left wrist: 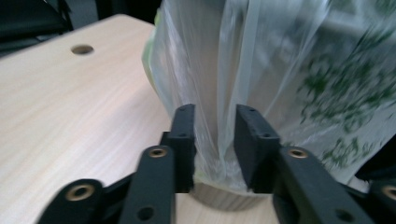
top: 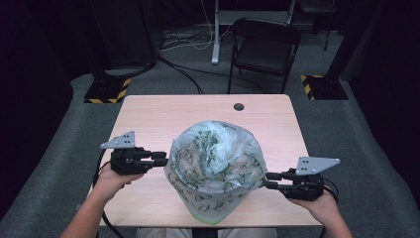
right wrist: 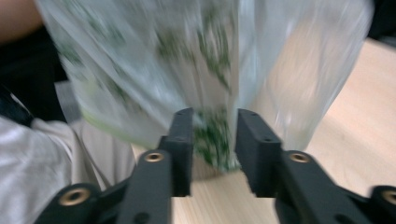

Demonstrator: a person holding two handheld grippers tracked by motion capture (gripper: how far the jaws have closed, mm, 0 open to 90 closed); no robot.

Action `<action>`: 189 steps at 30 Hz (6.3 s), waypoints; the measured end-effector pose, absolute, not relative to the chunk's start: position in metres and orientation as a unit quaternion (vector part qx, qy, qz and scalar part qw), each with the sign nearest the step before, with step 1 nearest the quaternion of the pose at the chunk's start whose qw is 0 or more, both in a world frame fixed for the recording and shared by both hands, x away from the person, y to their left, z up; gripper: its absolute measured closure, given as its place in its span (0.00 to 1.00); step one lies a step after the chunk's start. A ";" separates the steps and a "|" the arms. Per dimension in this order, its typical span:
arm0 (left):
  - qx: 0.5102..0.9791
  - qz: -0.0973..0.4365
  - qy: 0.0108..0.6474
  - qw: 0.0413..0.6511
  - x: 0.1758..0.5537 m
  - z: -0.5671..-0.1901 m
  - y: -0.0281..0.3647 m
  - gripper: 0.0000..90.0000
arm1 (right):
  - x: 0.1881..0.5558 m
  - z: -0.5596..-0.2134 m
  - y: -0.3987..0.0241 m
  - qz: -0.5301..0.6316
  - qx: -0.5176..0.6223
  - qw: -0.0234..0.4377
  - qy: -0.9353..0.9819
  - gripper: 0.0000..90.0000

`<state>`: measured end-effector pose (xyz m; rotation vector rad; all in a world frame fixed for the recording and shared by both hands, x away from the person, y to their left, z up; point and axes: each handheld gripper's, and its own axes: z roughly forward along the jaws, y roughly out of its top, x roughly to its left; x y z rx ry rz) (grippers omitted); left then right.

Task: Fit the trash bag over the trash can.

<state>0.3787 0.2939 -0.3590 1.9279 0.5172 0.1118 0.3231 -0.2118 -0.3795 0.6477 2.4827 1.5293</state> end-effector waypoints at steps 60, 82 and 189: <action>0.824 0.075 0.117 0.549 0.372 -0.265 0.205 0.38 | 0.358 -0.307 -0.102 0.479 0.167 0.070 0.859 0.49; 0.883 0.051 0.085 0.459 0.381 -0.297 0.161 0.38 | 0.340 -0.286 -0.156 0.531 0.174 0.123 0.820 0.43; 0.917 0.097 0.178 0.343 0.417 -0.287 0.207 0.40 | 0.387 -0.381 -0.068 0.580 0.097 0.035 0.808 0.94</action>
